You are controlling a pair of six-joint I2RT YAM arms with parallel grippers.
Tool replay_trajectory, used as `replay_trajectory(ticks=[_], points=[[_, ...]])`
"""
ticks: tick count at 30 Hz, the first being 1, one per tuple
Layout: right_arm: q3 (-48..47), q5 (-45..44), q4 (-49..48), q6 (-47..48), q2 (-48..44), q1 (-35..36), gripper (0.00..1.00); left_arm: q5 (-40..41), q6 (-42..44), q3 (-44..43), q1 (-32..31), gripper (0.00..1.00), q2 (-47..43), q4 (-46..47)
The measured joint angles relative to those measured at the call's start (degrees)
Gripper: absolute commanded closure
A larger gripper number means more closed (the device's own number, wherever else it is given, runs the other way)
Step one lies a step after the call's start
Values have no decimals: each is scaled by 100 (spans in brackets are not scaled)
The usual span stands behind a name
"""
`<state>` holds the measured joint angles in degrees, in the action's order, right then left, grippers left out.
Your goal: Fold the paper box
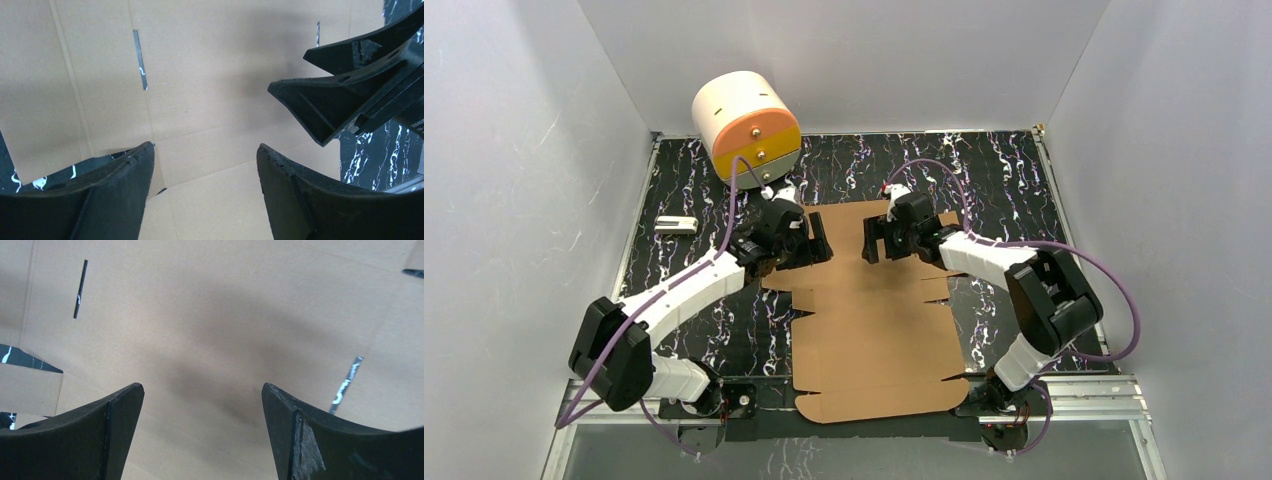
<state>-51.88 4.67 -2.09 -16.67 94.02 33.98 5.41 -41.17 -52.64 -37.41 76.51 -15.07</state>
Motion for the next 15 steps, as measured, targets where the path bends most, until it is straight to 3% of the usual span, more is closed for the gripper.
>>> replay_trajectory(ticks=[6, 15], points=[[-98, -452, 531, 245, -352, -201, 1, -28, 142, -382, 17, 16, 369, 101], [-90, -612, 938, 293, -863, -1711, 1, -538, 219, -1132, 17, 16, 1847, 393]])
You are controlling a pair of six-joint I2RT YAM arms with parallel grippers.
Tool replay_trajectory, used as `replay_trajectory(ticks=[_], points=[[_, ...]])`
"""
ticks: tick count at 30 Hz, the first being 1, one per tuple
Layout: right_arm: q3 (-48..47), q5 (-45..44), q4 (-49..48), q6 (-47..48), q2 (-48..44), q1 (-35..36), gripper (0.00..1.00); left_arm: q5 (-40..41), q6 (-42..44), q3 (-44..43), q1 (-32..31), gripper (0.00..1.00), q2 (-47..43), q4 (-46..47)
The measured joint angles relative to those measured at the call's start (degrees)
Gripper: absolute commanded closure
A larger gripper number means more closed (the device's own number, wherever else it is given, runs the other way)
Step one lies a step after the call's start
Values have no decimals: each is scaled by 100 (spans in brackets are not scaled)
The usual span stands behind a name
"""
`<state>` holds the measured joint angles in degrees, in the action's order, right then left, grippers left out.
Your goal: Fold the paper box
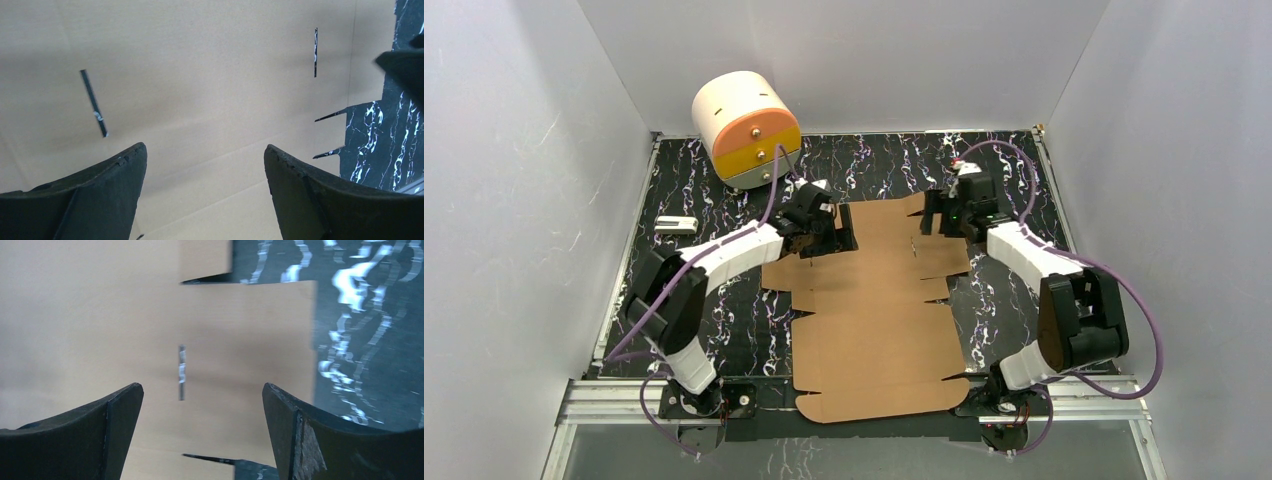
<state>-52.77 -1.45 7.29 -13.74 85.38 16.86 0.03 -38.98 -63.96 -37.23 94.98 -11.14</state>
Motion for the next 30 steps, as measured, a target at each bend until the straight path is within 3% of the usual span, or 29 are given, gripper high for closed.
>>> replay_trajectory(ticks=[7, 14, 22, 30], points=[[146, 367, -11, -87, -61, -1054, 2, -289, 72, -286, 0, 16, 610, 116], [205, 1008, -155, -140, 247, -1650, 5, -310, 195, -286, 11, 16, 791, 120], [350, 1495, -297, -155, 660, -1810, 10, -308, 295, -238, 120, 17, 791, 146], [509, 1952, -533, -162, 802, -1808, 25, -308, 321, -170, 208, 17, 791, 164]])
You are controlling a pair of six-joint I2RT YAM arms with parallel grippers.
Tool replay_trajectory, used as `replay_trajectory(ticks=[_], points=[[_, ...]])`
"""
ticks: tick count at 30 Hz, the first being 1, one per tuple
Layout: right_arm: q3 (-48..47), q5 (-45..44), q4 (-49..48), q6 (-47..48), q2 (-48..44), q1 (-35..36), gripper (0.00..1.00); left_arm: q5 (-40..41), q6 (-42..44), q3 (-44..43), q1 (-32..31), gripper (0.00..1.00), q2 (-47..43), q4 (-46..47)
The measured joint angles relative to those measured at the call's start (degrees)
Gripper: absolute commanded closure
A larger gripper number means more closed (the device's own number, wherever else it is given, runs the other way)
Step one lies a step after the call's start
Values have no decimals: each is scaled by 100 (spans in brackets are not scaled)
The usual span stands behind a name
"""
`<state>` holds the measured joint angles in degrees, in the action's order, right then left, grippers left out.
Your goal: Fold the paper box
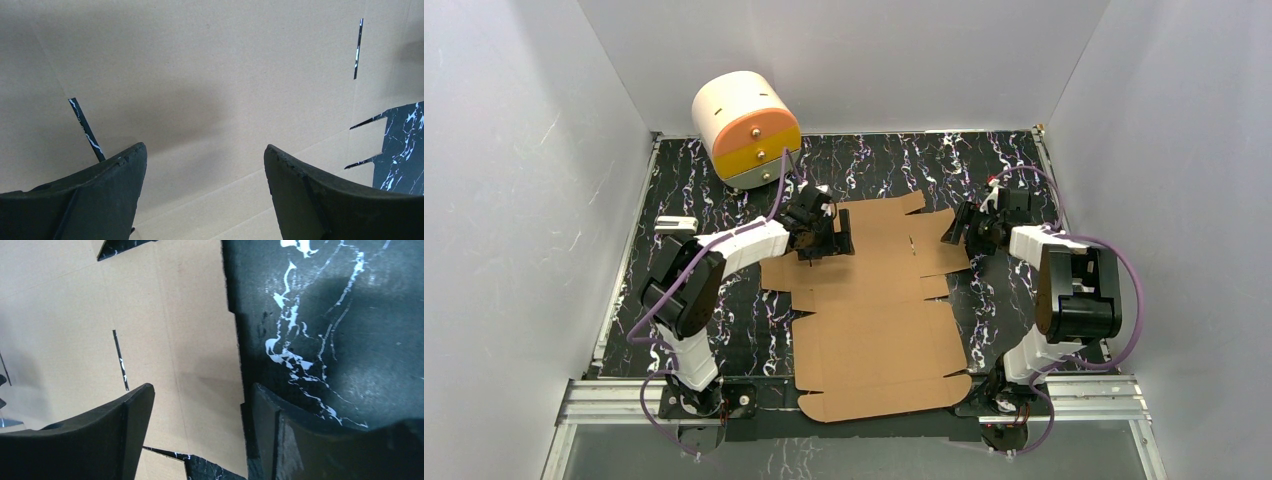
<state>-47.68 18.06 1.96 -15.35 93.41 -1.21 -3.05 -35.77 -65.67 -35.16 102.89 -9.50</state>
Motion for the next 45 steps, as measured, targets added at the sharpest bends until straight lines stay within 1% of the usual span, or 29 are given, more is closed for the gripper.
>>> replay_trajectory(ticks=[3, 6, 12, 16, 19, 22, 27, 35, 41, 45], points=[[87, 190, -122, -26, 0, 0, 34, 7, 17, 17, 17, 17, 20, 2], [166, 354, -197, -55, 9, 0, 47, 24, 28, 17, 17, 17, 122, 0], [175, 413, -201, 9, 7, 0, 66, 72, 66, 17, 17, 17, 184, 4], [146, 151, -76, 120, -81, 173, 77, 122, 85, 17, 17, 17, 184, 0], [9, -214, 166, 212, -249, 533, 83, 144, 90, 17, 22, 17, 184, -2], [-70, -656, 354, 284, -442, 973, 86, 157, 92, 17, 22, 17, 188, 0], [-273, -1582, 774, 485, -745, 1582, 87, 160, 90, 17, 22, 17, 192, 4], [-708, -3257, 1405, 662, -734, 2653, 90, 160, 81, 20, 22, 17, 195, 22], [-1167, -4723, 1882, 656, -334, 3523, 90, 160, 61, 55, 22, 17, 195, 83], [-1506, -5508, 2227, 614, 68, 3943, 90, 160, 42, 83, 22, 17, 188, 136]])
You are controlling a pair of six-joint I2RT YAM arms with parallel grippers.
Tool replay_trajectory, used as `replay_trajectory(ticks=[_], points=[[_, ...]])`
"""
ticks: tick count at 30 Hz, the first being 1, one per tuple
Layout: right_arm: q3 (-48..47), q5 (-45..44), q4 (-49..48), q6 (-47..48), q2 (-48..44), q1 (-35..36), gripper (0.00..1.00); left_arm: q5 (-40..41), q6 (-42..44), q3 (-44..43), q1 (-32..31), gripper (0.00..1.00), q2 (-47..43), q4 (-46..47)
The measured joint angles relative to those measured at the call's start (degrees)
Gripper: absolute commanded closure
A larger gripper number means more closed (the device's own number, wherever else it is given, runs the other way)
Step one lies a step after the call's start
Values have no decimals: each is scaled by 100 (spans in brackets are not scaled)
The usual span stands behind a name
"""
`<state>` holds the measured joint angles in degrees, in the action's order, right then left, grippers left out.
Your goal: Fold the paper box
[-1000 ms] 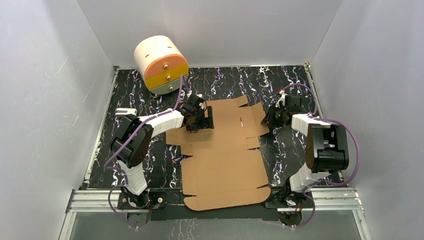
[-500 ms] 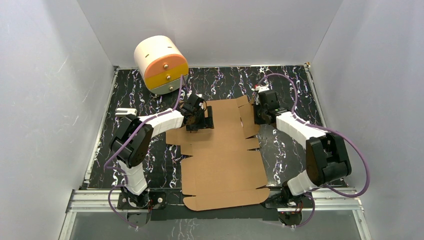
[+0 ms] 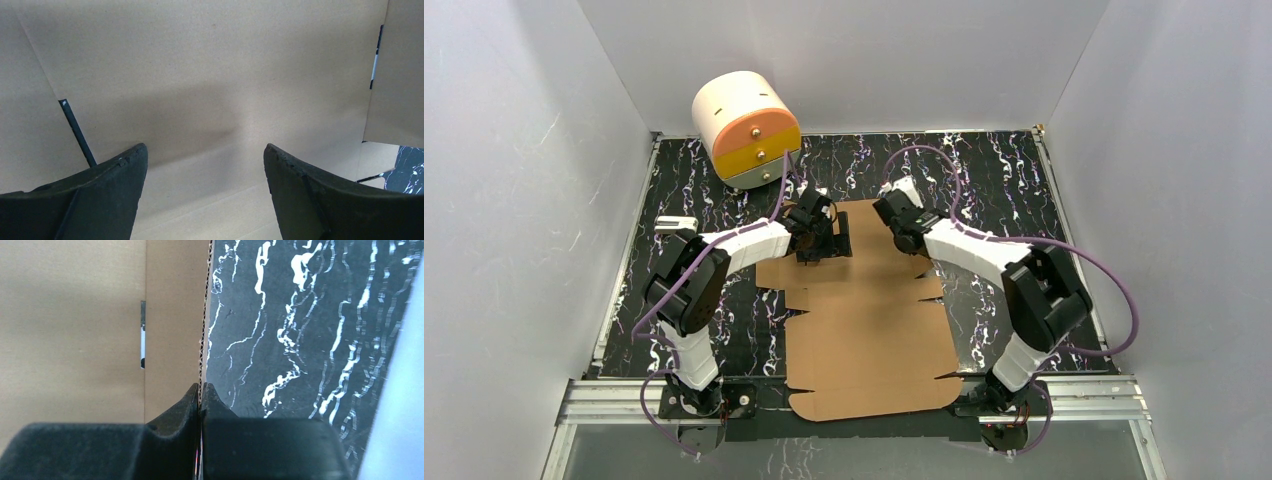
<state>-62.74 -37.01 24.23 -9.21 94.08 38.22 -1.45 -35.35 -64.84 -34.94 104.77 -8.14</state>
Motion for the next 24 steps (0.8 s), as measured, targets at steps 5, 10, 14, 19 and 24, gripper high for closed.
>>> replay_trajectory(ticks=[5, 10, 14, 19, 24], points=[[-378, -776, 420, -59, 511, 367, 90, -2, -57, 57, 0, 17, -24, 96], [-1010, -1399, 1010, -164, 1049, 789, 88, 0, -90, 87, 0, 17, -35, 164], [-1386, -1578, 1281, -293, 1294, 1051, 84, 2, -160, 240, 11, 17, -118, 361], [-1558, -1578, 1403, -415, 1432, 1189, 80, 2, -264, 411, 35, 17, -203, 590], [-1561, -1569, 1438, -442, 1458, 1193, 76, 2, -348, 529, 35, 17, -247, 769]])
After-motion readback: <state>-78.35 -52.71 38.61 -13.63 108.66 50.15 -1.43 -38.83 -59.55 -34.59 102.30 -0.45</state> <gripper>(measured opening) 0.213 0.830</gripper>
